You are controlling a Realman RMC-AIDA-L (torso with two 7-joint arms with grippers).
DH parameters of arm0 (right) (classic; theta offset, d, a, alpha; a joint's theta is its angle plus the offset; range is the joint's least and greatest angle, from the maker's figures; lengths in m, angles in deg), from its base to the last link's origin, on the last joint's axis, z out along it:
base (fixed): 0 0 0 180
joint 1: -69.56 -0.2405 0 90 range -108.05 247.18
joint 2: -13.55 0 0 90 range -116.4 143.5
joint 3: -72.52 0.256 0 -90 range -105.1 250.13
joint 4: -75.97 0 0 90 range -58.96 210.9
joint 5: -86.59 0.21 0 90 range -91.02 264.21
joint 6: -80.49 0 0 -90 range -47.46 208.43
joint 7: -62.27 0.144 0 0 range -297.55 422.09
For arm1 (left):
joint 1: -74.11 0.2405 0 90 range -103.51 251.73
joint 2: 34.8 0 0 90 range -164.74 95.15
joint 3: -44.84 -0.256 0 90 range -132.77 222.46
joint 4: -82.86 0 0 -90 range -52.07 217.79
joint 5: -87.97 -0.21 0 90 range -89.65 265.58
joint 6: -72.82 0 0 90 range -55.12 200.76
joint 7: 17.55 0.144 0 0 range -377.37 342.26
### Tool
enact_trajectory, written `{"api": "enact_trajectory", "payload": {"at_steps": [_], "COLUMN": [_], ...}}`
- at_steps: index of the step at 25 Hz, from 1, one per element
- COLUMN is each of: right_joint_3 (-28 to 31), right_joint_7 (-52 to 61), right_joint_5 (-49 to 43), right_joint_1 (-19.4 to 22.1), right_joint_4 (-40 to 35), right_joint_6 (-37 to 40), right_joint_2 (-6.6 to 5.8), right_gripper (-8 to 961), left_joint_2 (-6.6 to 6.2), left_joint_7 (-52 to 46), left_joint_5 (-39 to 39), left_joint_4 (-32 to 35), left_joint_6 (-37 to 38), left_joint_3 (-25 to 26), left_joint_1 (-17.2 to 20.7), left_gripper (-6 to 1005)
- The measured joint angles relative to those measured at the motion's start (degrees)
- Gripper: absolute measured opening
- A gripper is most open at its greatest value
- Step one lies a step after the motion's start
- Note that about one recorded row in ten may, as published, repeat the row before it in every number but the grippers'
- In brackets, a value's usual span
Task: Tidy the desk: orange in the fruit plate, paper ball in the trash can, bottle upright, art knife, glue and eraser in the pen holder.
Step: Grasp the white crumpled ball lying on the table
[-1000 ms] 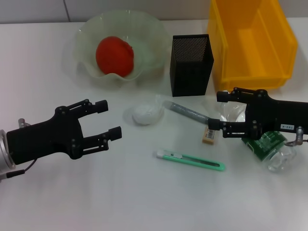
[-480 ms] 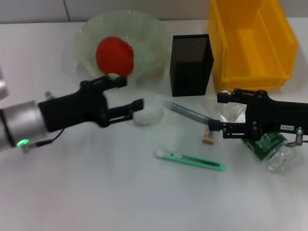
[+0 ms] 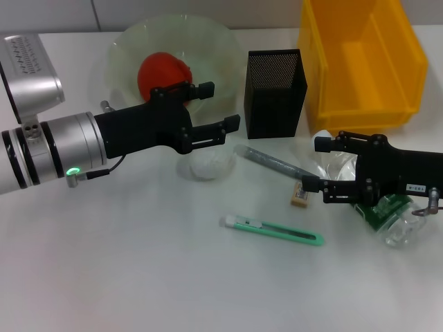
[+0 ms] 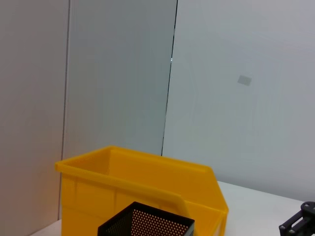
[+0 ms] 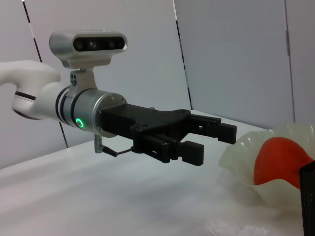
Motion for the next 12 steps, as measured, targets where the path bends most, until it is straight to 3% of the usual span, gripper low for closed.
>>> {"api": "enact_trajectory", "payload": {"at_steps": [12], "right_joint_3": [0.0], "right_joint_7": [0.0], "right_joint_5": [0.0], "right_joint_1": [-0.19], "right_joint_4": [-0.11], "right_joint_6": [-0.05], "right_joint_2": [-0.02], "right_gripper": [767], "left_joint_2": [0.02], "left_joint_7": [-0.94], "left_joint_5": [0.08], "left_joint_4": [0.06], "left_joint_6": [-2.24], "left_joint_3": [-1.25], "left_joint_1": [-0.29], "left_gripper": [778]}}
